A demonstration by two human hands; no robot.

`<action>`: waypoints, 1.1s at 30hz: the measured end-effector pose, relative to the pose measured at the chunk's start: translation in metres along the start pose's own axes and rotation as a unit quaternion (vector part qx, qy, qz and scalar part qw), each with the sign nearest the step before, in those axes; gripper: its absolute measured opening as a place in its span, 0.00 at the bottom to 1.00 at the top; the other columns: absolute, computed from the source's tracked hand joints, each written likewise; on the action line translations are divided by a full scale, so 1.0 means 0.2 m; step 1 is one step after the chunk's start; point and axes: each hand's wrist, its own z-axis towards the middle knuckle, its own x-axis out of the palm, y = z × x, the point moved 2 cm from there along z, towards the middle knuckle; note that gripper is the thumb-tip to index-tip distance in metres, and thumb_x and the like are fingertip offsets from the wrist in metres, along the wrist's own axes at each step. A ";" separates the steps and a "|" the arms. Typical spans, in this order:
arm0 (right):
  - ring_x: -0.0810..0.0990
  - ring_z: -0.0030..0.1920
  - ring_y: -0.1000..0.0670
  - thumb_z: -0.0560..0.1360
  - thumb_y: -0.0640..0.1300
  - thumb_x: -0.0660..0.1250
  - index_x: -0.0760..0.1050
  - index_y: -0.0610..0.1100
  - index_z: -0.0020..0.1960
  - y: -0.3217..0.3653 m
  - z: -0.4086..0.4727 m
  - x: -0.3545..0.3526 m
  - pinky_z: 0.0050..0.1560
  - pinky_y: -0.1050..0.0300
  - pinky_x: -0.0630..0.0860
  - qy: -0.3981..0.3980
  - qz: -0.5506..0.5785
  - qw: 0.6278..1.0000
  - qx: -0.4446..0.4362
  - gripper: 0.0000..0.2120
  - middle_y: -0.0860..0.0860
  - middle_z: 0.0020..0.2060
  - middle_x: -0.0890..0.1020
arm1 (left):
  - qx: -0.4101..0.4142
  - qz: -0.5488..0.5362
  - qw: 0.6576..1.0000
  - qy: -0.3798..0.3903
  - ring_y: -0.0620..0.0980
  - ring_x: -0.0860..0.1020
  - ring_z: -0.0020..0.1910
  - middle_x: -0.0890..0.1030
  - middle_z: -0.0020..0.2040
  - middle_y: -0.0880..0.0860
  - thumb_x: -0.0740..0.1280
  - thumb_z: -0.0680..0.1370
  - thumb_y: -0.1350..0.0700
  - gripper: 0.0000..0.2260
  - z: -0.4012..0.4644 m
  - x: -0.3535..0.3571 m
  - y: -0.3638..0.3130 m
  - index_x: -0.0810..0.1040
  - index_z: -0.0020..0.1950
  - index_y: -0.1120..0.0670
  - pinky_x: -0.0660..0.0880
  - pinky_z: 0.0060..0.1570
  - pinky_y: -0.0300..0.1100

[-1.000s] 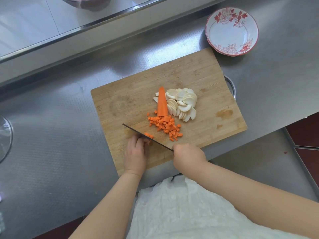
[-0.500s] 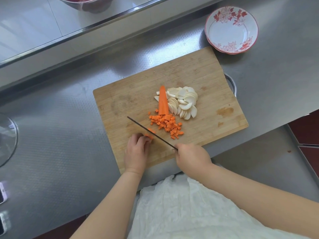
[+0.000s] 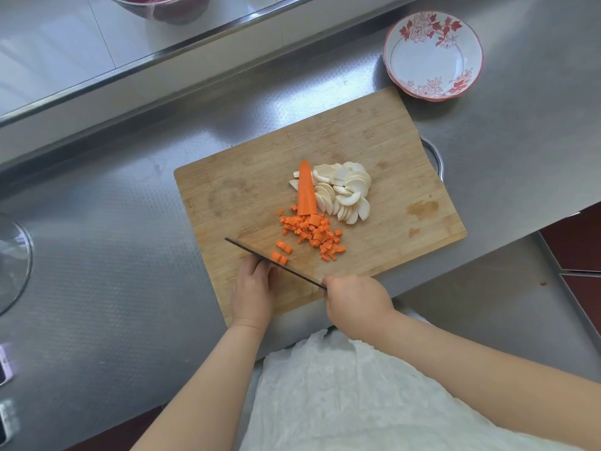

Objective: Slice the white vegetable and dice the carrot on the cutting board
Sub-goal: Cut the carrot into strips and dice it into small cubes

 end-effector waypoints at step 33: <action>0.71 0.36 0.44 0.77 0.38 0.57 0.75 0.45 0.54 0.01 -0.01 -0.01 0.27 0.58 0.60 0.017 0.010 1.000 -0.001 0.10 0.46 0.43 0.82 | 0.065 0.042 0.994 -0.071 0.51 0.70 0.42 0.80 0.40 0.57 0.65 0.74 0.56 0.10 -0.03 -0.01 0.00 0.81 0.40 0.61 0.68 0.36 0.43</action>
